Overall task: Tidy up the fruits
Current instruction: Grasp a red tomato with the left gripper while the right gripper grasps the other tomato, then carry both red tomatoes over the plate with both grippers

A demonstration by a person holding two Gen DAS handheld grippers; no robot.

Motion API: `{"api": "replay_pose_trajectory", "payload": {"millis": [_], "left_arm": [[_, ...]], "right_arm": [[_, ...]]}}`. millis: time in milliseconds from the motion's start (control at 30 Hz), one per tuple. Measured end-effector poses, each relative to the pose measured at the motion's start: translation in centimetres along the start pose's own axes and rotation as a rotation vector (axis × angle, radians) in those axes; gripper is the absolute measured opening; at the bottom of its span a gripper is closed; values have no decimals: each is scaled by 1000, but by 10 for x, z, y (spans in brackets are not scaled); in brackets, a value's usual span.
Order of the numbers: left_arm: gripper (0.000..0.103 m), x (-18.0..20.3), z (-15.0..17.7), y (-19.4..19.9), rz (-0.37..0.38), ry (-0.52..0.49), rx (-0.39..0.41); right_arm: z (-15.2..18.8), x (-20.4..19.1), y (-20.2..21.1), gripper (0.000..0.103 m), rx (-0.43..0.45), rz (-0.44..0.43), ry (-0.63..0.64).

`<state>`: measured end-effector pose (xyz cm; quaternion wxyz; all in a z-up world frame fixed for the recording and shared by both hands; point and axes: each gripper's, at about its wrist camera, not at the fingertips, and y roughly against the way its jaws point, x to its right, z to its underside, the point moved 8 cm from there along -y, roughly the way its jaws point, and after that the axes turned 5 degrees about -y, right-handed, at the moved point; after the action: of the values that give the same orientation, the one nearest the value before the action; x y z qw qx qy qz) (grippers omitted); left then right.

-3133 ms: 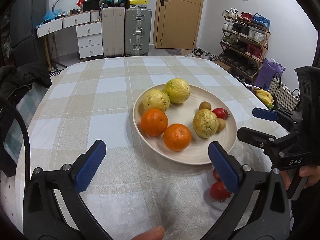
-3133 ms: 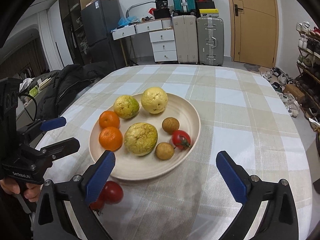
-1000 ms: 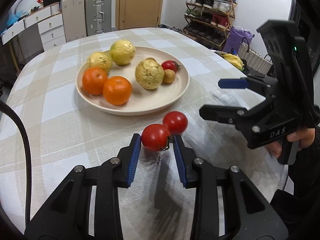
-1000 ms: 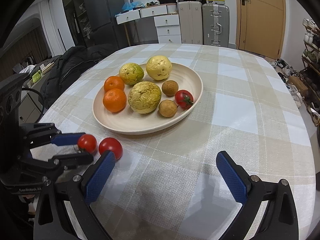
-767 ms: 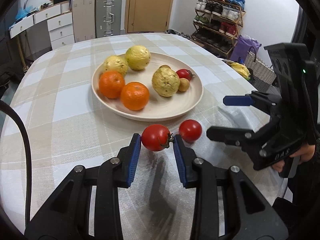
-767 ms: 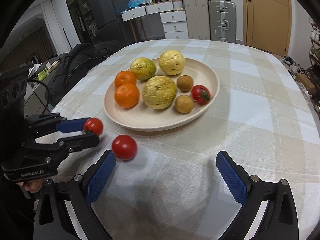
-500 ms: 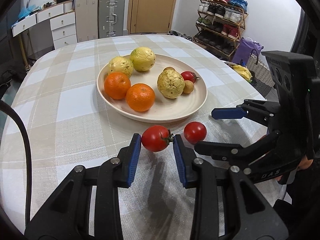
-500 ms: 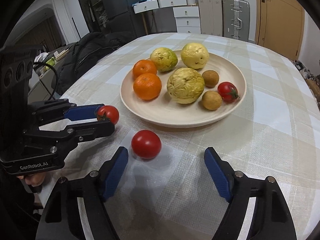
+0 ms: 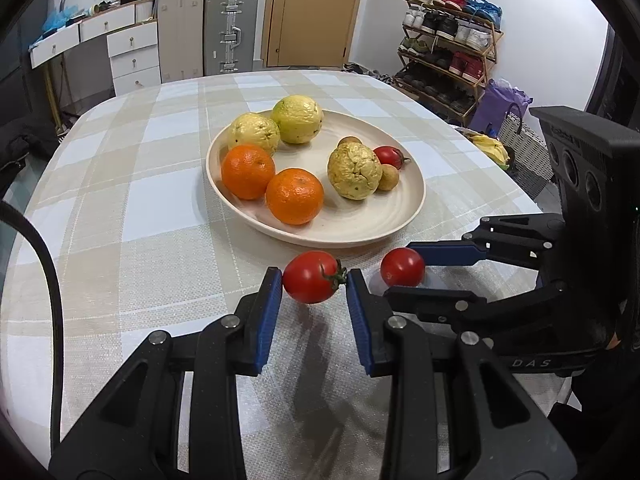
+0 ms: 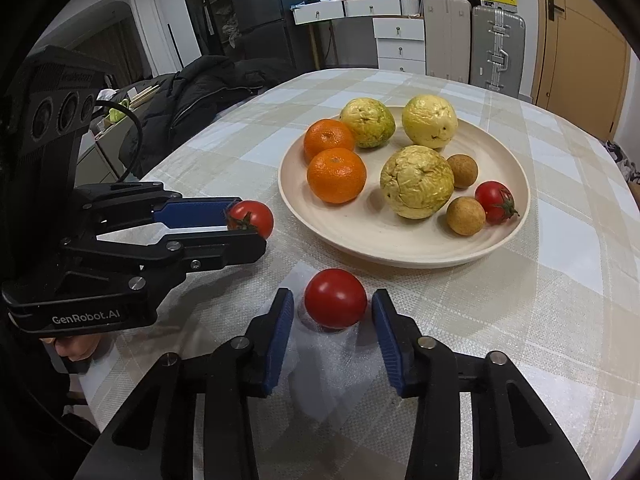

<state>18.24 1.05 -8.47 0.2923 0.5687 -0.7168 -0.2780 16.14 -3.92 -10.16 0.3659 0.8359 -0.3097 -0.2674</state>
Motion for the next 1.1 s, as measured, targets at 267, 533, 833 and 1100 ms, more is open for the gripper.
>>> {"api": "replay_pose_trajectory", "payload": {"millis": [267,533,833,1100], "left_arm": [[30,-1,0,1,-1,5,6],[30,-2,-3,4,4,19,22],[30,-1,-7,10,13,32,43],[30,6,-13,14,25,27,65]], "right_arm": [[0,-2,2,32,5,5,3],[-7,3,12,31,48,-3,-8],[-18,15,27,31,117,0,-51],[-25,24,38,31,162,3,-78]]}}
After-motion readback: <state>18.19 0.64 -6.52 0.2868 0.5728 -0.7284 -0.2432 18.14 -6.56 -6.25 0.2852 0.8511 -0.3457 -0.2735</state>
